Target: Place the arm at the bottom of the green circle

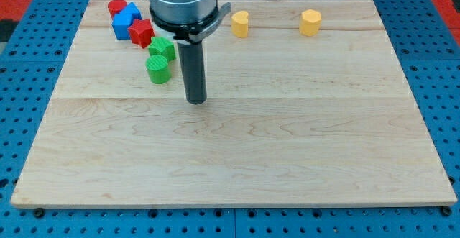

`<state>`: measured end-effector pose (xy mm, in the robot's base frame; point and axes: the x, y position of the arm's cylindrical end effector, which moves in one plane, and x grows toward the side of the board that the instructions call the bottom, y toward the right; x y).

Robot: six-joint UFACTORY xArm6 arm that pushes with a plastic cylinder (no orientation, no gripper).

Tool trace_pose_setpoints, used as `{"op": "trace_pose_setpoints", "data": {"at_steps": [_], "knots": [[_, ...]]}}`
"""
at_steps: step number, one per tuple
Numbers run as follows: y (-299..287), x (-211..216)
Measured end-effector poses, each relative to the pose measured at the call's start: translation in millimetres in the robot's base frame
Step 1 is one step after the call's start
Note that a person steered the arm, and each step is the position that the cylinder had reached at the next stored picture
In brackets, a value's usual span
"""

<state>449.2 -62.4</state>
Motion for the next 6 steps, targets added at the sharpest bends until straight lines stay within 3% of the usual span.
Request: {"op": "trace_pose_setpoints", "data": {"at_steps": [6], "knots": [[-90.0, 4.2]]}}
